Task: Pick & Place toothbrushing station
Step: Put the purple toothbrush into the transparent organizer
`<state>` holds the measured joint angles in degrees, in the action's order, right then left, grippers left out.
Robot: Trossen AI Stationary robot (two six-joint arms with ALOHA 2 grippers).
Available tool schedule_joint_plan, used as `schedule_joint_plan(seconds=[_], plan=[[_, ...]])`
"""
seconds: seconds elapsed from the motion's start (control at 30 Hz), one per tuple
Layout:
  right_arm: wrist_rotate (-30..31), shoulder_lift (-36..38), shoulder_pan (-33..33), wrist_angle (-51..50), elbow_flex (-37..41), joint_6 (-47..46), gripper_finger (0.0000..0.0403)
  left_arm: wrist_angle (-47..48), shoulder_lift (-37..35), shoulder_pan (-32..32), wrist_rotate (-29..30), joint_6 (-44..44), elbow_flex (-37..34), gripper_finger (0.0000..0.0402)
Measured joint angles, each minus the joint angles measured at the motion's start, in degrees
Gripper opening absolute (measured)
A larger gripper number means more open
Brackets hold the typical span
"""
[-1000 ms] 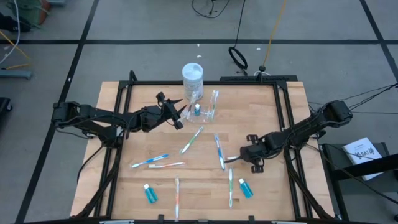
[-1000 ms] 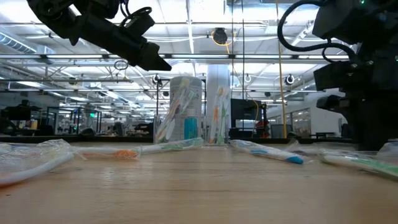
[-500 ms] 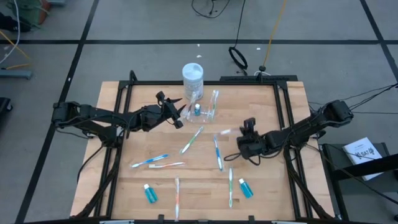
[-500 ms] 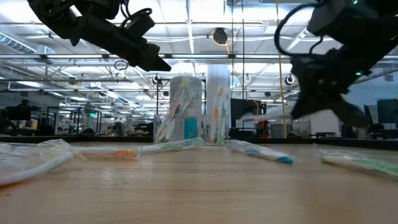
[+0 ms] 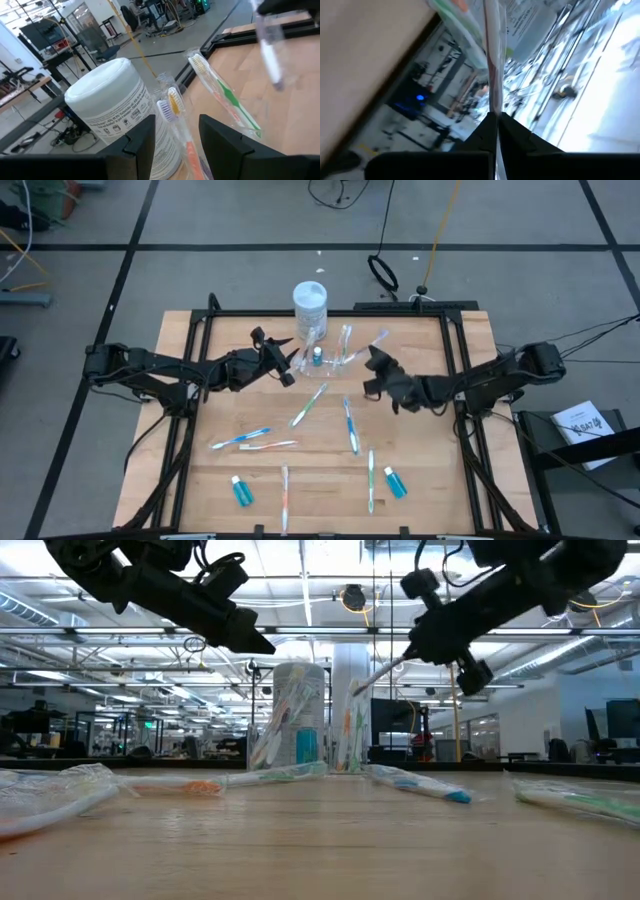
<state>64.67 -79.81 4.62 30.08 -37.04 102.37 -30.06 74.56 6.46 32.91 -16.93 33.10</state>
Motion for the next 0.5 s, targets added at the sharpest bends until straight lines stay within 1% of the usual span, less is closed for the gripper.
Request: schedule_joint_plan(seconds=[0.07,0.13,0.23,0.5], plan=[[-3.41,0.00,-2.02,2.71,0.00,5.70,0.0002,0.03,0.00,0.00,0.00,1.50,0.00,0.0157],[-7.16,0.00,-4.01,3.38,0.00,8.89,0.0002,0.22,0.00,0.00,0.00,2.86,0.00,0.0157],[-11.49,0.00,-6.84,3.30,0.00,9.52,0.0002,0.39,0.00,0.00,0.00,4.84,0.00,0.0157],[-17.83,0.02,-11.82,2.00,-0.02,9.79,0.0002,0.35,0.00,0.00,0.00,10.74,0.00,0.0157]])
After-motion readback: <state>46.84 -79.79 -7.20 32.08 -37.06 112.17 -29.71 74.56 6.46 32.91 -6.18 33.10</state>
